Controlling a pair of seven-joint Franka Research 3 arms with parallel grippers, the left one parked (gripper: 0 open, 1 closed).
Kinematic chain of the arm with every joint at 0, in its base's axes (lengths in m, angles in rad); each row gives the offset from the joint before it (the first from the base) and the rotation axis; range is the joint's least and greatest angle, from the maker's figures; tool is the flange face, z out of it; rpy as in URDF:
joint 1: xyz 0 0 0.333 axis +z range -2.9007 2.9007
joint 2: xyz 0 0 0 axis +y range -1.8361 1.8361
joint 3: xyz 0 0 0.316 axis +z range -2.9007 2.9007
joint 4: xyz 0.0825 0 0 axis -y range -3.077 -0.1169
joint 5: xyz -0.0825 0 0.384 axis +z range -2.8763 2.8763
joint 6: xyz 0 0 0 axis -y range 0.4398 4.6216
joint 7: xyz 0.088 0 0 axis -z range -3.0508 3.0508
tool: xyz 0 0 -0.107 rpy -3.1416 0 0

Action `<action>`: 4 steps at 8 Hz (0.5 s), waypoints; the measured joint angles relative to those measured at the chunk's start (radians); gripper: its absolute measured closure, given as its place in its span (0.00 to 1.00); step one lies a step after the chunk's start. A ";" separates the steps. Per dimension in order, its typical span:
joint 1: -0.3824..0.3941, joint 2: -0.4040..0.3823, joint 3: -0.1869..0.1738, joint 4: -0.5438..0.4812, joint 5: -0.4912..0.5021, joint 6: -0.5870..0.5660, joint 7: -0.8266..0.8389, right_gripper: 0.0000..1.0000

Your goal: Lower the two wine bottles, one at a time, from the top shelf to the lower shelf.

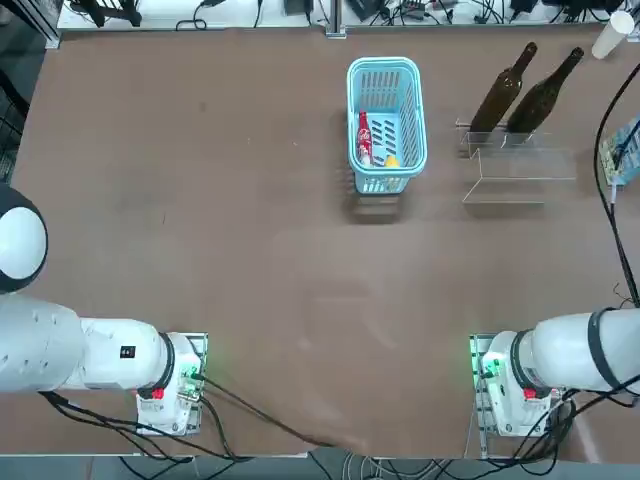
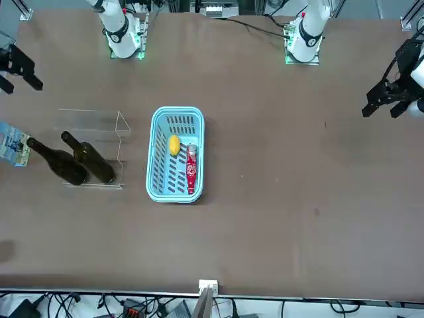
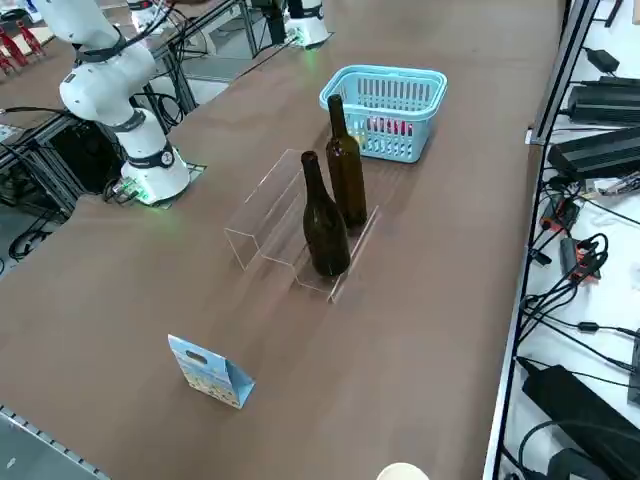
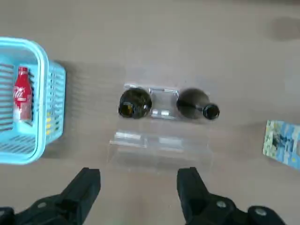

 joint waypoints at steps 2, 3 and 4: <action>0.000 0.007 0.000 -0.065 0.000 0.092 0.000 0.00; 0.000 0.015 0.000 -0.087 0.000 0.115 0.001 0.00; -0.001 0.027 0.000 -0.097 0.000 0.128 0.002 0.00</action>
